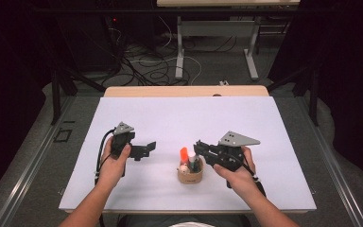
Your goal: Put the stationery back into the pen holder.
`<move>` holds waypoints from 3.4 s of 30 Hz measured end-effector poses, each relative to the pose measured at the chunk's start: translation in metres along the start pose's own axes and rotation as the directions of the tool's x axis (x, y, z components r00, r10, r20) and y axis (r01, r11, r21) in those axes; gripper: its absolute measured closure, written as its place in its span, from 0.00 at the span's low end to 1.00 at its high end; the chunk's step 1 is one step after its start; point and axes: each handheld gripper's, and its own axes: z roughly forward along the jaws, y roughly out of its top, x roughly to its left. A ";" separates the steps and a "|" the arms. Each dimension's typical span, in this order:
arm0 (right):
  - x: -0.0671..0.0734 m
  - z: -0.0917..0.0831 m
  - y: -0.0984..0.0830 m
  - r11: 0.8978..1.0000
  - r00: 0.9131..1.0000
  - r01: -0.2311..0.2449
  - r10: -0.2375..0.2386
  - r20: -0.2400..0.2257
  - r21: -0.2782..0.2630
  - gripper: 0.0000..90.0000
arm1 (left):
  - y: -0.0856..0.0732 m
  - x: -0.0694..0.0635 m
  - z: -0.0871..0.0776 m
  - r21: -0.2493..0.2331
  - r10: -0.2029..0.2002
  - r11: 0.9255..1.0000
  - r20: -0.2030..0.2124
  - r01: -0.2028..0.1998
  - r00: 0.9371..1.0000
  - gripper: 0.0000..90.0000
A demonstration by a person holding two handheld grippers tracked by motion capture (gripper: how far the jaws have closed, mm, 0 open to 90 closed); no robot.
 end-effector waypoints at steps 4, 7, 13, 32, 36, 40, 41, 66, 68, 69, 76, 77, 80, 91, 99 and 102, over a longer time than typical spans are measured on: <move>0.000 0.004 -0.008 1.000 1.000 -0.010 0.010 -0.005 0.020 0.89 | 0.000 0.002 0.000 0.007 0.007 1.000 -0.002 -0.007 1.000 0.01; 0.001 0.008 -0.013 0.999 1.000 -0.007 0.007 -0.015 0.036 0.89 | -0.001 0.003 0.001 0.012 0.004 1.000 -0.003 -0.004 1.000 0.01; 0.003 0.015 -0.020 0.998 1.000 0.003 -0.001 -0.027 0.061 0.89 | -0.002 0.003 0.002 0.016 -0.006 1.000 0.002 0.006 1.000 0.01; -0.004 0.007 -0.001 0.999 0.999 0.046 -0.045 0.010 -0.004 0.45 | -0.002 0.011 0.000 0.013 -0.020 1.000 -0.012 0.021 1.000 0.01; -0.012 0.002 0.005 0.999 0.999 0.049 -0.049 0.024 0.008 0.40 | -0.002 0.014 -0.001 0.009 -0.026 1.000 -0.019 0.026 0.999 0.01; -0.023 -0.001 0.007 0.999 0.999 -0.042 0.041 0.026 0.034 0.31 | -0.003 0.017 -0.002 0.014 -0.017 1.000 -0.032 0.018 0.999 0.01; -0.025 -0.001 0.007 0.997 0.997 -0.068 0.066 0.044 0.040 0.32 | -0.003 0.018 -0.002 0.011 -0.020 1.000 -0.037 0.021 0.999 0.01; -0.112 -0.037 -0.005 0.996 0.934 -0.088 0.082 0.348 0.001 0.33 | -0.006 0.045 -0.010 -0.011 -0.081 0.997 -0.092 0.080 0.992 0.01; -0.118 -0.038 -0.008 0.996 0.925 -0.089 0.081 0.371 0.004 0.29 | -0.007 0.048 -0.011 -0.006 -0.089 0.996 -0.098 0.089 0.991 0.01; -0.121 -0.038 -0.010 0.996 0.916 -0.090 0.080 0.393 0.006 0.25 | -0.007 0.049 -0.011 -0.004 -0.091 0.996 -0.099 0.091 0.991 0.01; -0.141 -0.042 -0.026 0.993 0.876 -0.117 0.088 0.474 0.032 0.15 | -0.010 0.057 -0.011 -0.029 -0.120 0.993 -0.110 0.117 0.987 0.01; -0.145 -0.042 -0.029 0.992 0.874 -0.119 0.089 0.478 0.032 0.11 | -0.010 0.058 -0.012 -0.018 -0.117 0.993 -0.112 0.116 0.987 0.01; -0.153 -0.043 -0.036 0.988 0.863 -0.150 0.114 0.492 0.034 0.03 | -0.011 0.059 -0.011 -0.041 -0.126 0.992 -0.119 0.122 0.985 0.01; -0.170 -0.044 -0.057 0.971 0.807 -0.230 0.158 0.569 0.057 0.00 | -0.017 0.068 -0.008 -0.030 -0.149 0.989 -0.131 0.146 0.980 0.01; -0.172 -0.041 -0.063 0.965 0.817 -0.250 0.164 0.553 0.084 0.00 | -0.020 0.072 -0.006 -0.028 -0.160 0.987 -0.130 0.157 0.979 0.01; -0.172 -0.040 -0.064 0.964 0.818 -0.251 0.163 0.551 0.087 0.00 | -0.020 0.073 -0.006 -0.030 -0.162 0.987 -0.132 0.159 0.978 0.01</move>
